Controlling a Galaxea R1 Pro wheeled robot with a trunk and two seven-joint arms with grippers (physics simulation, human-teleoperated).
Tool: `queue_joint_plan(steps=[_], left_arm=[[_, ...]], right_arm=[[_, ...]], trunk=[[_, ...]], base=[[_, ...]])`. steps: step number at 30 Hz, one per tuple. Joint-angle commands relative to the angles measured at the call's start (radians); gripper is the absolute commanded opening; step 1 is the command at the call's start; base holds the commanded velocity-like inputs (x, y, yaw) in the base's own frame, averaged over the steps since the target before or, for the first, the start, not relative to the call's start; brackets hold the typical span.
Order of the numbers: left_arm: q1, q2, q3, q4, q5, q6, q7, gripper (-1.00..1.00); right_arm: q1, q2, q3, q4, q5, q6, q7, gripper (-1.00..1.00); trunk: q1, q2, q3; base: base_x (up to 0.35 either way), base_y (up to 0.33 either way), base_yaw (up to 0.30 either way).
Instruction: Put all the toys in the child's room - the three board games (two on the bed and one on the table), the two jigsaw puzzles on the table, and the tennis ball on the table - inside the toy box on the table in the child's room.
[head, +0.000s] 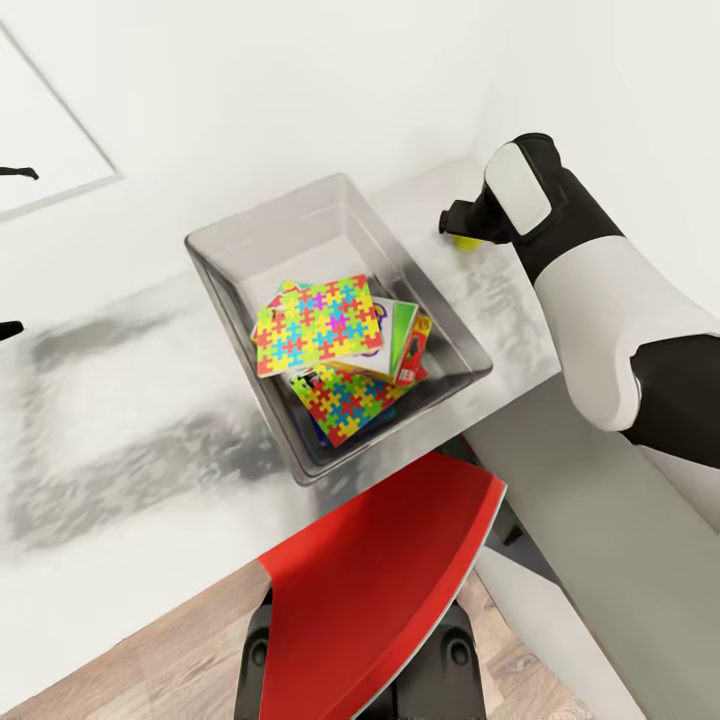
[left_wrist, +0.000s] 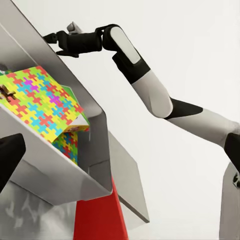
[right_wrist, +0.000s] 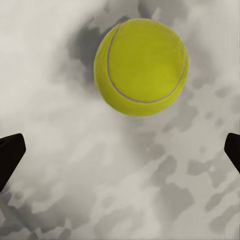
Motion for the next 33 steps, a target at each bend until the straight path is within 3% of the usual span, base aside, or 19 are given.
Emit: queue_joint_plan(steps=[1, 20, 33], left_arm=[[-0.001, 0.004, -0.001, -0.001, 0.002, 0.011, -0.004, 1.00], [-0.001, 0.044, -0.004, -0.009, 0.008, 0.011, -0.004, 1.00], [-0.001, 0.060, -0.004, -0.009, 0.008, 0.011, -0.004, 1.00]], right_arm=[[0.000, 0.000, 0.006, 0.000, -0.010, 0.001, -0.009, 1.00], [-0.001, 0.001, 0.007, 0.000, -0.010, 0.000, -0.009, 1.00], [-0.002, 0.002, 0.007, -0.014, -0.009, 0.004, -0.015, 1.00]], trunk=[[0.001, -0.002, -0.003], [0.001, -0.002, -0.034], [0.001, -0.002, -0.036]], base=[[0.000, 0.000, 0.000], [0.000, 0.000, 0.000], [0.000, 0.000, 0.000]])
